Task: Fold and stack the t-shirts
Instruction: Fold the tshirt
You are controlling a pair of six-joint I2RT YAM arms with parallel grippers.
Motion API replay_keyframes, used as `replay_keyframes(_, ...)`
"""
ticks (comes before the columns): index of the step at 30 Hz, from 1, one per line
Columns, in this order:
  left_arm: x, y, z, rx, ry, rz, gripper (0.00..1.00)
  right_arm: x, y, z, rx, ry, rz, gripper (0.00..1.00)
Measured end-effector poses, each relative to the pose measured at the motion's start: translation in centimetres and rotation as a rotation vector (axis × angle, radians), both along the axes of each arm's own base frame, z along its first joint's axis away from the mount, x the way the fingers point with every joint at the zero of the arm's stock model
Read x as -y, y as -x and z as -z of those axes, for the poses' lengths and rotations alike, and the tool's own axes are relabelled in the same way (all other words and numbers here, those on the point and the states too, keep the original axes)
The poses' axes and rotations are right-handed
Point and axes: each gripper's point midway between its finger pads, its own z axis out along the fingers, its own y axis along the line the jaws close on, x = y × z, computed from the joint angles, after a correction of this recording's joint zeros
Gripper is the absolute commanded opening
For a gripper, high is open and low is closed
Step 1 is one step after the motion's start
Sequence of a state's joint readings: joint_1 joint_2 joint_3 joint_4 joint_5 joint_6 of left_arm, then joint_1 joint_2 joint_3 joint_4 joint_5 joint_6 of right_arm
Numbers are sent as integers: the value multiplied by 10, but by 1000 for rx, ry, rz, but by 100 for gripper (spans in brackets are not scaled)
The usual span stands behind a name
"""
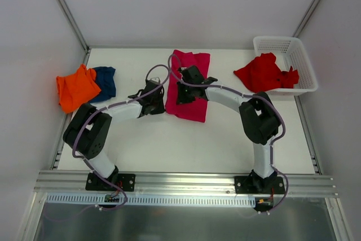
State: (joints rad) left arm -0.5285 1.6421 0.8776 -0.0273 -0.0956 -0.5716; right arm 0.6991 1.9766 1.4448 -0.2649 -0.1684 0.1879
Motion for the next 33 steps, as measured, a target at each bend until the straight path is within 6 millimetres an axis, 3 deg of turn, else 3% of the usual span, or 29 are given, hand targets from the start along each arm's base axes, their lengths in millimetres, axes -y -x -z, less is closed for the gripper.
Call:
replay_keyframes(5, -5, -20, -1, 12, -6, -23, 0, -19, -19, 3, 6, -22, -6, 2)
replay_keyframes(13, -9, -41, 0, 26, -26, -34, 0, -27, -24, 27, -39, -9, -10, 1)
replay_keyframes(33, 20, -49, -2, 46, 115, 32, 0, -23, -20, 38, -68, 14, 10, 0)
